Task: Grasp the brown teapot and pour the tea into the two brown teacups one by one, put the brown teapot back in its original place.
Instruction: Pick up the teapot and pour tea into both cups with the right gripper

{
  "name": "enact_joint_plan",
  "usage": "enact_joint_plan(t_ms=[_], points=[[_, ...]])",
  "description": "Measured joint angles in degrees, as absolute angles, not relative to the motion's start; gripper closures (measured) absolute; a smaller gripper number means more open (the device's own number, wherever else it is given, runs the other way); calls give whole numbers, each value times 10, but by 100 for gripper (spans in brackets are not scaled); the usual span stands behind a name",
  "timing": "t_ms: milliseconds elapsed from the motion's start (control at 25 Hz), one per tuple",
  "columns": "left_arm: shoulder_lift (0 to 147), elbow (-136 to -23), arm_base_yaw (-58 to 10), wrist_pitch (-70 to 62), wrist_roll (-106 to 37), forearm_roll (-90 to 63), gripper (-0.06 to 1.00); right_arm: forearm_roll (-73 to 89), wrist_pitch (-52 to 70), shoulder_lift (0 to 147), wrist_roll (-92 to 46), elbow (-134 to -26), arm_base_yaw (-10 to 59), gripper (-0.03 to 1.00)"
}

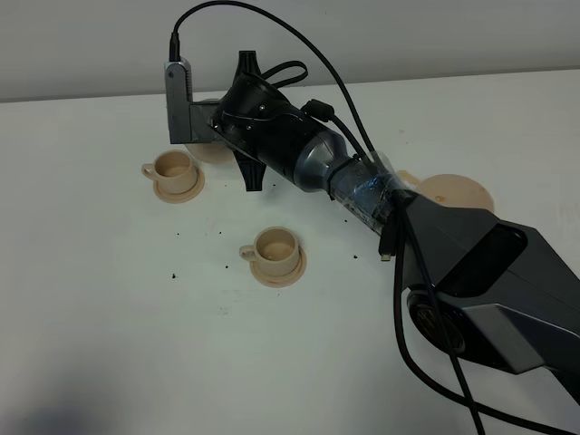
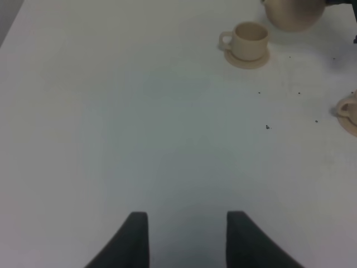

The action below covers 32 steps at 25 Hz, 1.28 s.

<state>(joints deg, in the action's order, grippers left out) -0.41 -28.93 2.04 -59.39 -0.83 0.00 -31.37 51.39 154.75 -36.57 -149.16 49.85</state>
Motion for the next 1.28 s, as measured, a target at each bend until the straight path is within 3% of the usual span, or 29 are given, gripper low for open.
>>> enact_joint_plan(t_ms=[1280], points=[[-4, -289, 20, -594, -8, 0, 57, -369, 495, 1560, -416, -1492, 503, 85]])
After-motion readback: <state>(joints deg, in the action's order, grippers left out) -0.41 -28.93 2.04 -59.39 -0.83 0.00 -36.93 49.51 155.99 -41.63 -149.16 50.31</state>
